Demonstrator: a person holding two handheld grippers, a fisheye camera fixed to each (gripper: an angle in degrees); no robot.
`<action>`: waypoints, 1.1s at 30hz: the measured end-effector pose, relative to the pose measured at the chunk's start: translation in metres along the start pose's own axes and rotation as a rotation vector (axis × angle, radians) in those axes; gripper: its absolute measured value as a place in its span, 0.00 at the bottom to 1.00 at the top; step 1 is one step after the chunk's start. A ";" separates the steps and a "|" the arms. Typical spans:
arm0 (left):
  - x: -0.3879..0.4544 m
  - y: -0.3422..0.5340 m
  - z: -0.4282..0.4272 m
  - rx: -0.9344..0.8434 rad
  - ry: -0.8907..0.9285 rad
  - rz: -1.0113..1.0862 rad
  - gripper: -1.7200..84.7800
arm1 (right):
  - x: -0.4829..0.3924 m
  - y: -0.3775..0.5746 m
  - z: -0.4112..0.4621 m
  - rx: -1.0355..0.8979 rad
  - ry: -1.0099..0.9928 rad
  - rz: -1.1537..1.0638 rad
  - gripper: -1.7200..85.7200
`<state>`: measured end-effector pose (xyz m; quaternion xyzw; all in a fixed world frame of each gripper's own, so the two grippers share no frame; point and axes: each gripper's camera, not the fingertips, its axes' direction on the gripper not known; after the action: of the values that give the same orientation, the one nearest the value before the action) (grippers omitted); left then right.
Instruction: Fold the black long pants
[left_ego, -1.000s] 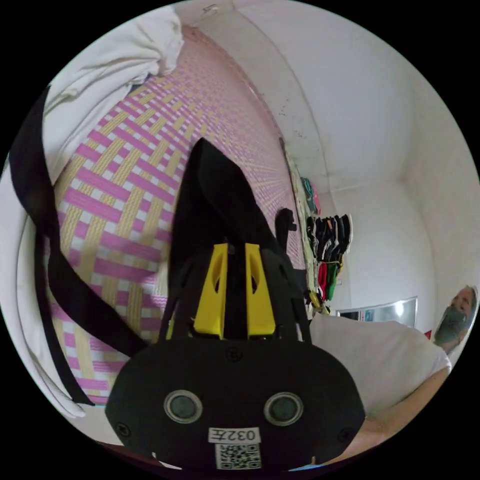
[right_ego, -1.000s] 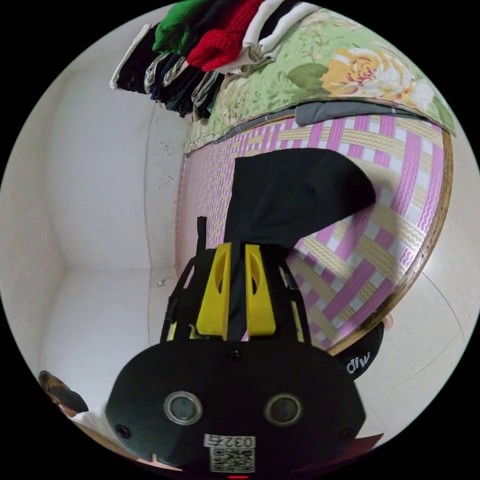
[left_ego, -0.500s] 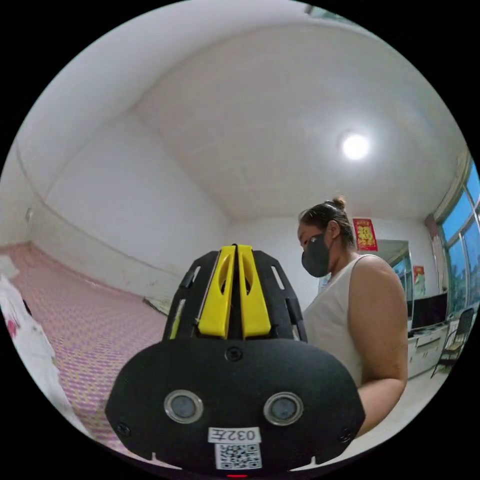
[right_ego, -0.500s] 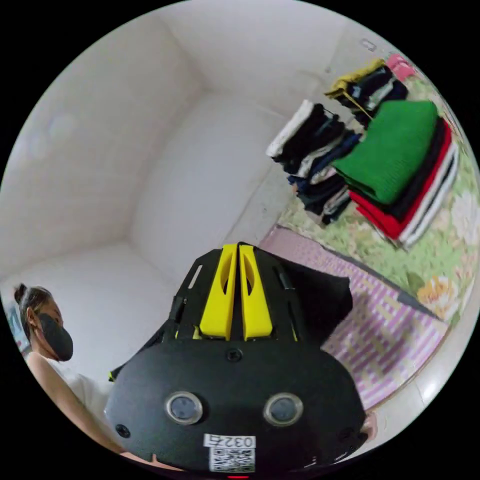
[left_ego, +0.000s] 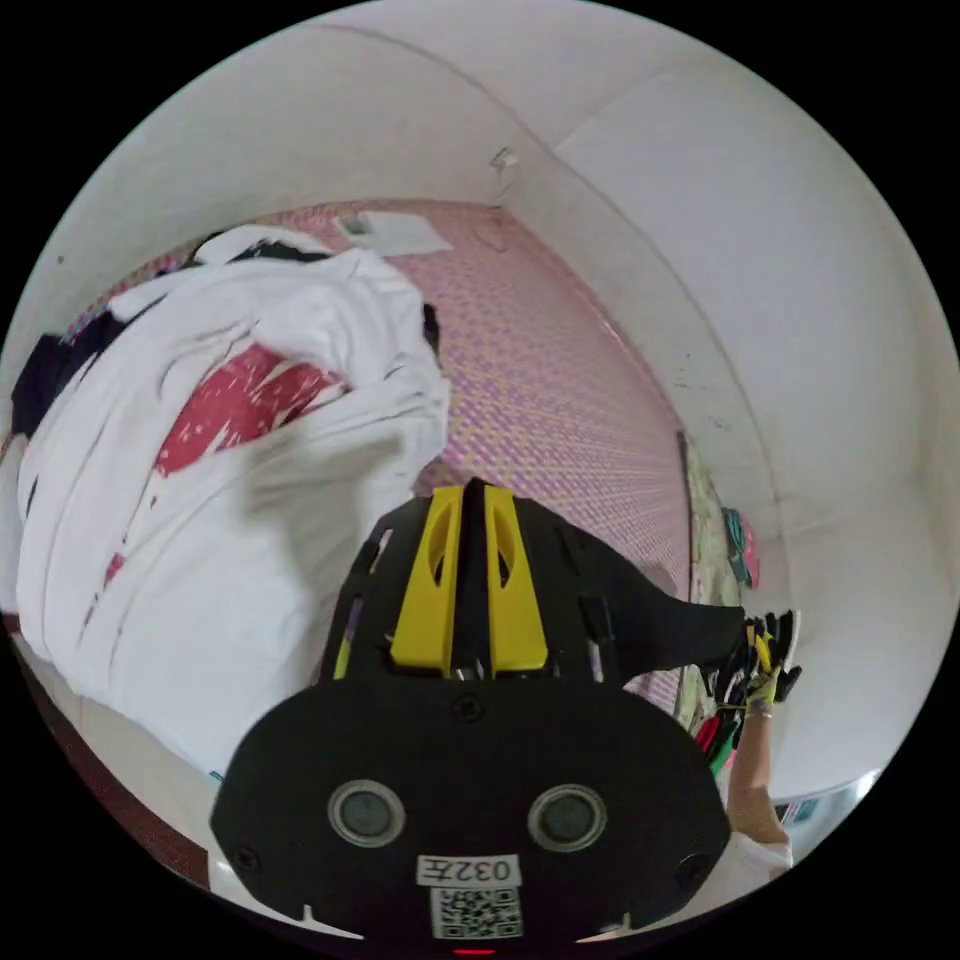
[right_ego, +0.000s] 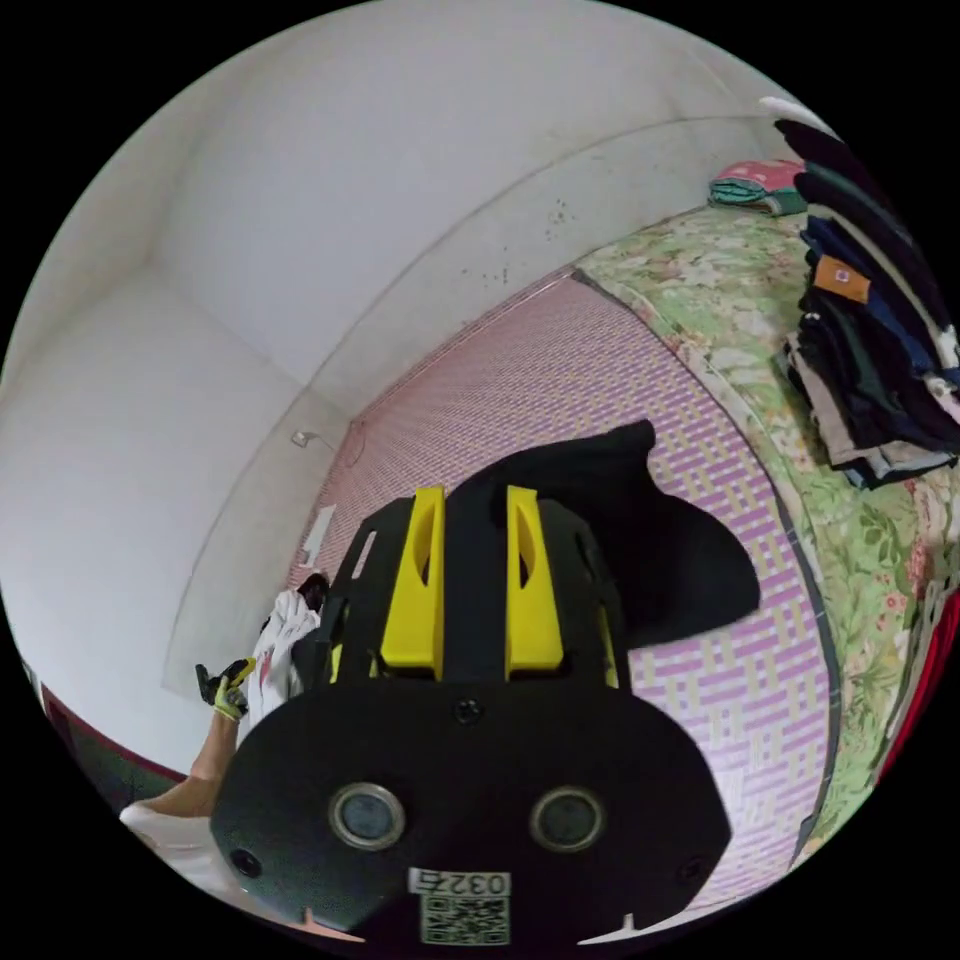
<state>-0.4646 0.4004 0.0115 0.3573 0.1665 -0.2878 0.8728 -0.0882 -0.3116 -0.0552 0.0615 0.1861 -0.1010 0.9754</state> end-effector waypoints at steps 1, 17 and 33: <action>-0.006 0.008 0.007 -0.006 0.043 -0.002 0.02 | 0.001 0.004 0.012 -0.019 -0.003 0.000 0.12; -0.016 0.194 0.084 -0.166 0.052 -0.168 0.01 | 0.100 0.108 0.196 -0.421 0.096 0.279 0.13; 0.024 0.200 0.128 -0.302 0.017 -0.076 0.01 | 0.126 0.175 -0.171 0.225 0.130 0.259 0.01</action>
<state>-0.3107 0.4152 0.1937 0.2180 0.2288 -0.2894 0.9035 0.0052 -0.1364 -0.2458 0.2002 0.2267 0.0096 0.9531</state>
